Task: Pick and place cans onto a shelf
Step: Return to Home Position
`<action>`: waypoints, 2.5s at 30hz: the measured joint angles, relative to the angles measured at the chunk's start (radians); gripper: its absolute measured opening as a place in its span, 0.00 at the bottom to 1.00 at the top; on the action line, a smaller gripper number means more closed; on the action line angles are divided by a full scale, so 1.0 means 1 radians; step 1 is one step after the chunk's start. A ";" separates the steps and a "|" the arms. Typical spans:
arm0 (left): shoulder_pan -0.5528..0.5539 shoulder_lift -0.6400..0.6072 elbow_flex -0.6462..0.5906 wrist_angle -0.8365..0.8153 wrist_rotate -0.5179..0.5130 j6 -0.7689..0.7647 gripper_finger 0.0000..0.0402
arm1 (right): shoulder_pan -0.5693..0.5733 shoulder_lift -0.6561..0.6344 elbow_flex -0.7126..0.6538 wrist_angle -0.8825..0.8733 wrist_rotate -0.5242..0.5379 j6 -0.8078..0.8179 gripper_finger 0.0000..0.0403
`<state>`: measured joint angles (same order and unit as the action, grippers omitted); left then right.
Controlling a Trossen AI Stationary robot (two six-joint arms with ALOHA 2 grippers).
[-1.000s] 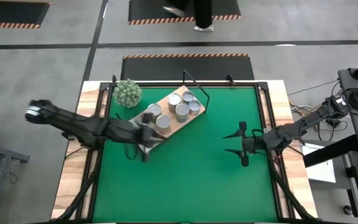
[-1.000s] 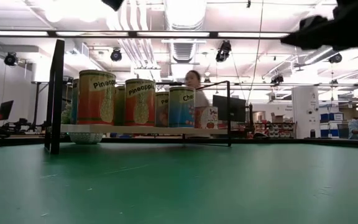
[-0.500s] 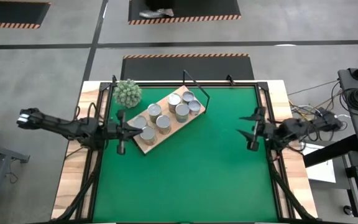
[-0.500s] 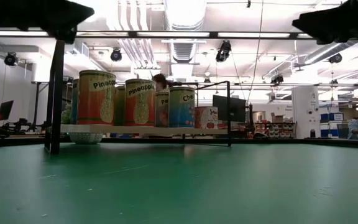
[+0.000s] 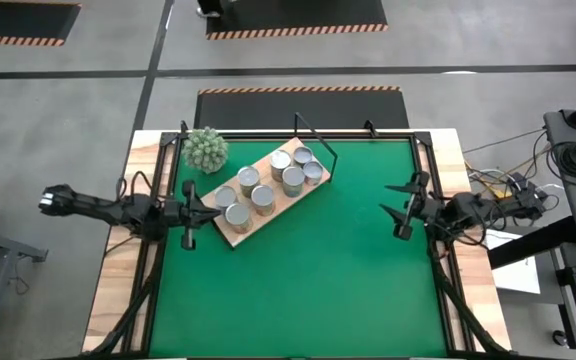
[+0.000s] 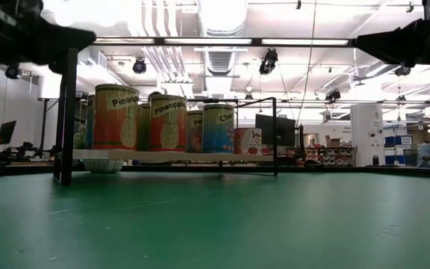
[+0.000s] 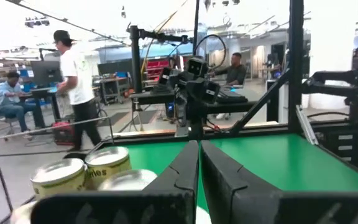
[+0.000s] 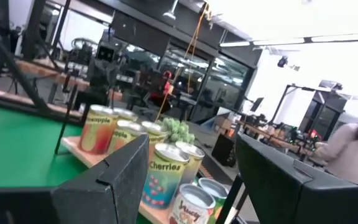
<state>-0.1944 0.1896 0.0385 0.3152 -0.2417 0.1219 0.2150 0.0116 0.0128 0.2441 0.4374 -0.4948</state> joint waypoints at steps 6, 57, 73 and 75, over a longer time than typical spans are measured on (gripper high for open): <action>0.000 -0.073 -0.028 -0.031 0.053 -0.011 0.00 | 0.000 -0.011 0.000 0.001 0.006 -0.023 0.56; 0.001 -0.158 0.055 -0.230 0.008 0.022 0.00 | 0.000 0.035 -0.001 -0.005 0.035 0.181 0.56; 0.001 -0.158 0.055 -0.230 0.009 0.022 0.00 | 0.000 0.035 -0.001 -0.004 0.034 0.181 0.56; 0.001 -0.158 0.055 -0.230 0.009 0.022 0.00 | 0.000 0.035 -0.001 -0.004 0.034 0.181 0.56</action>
<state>-0.1936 0.0311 0.0933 0.0853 -0.2329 0.1440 0.2153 0.0471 0.0116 0.2398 0.4718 -0.3140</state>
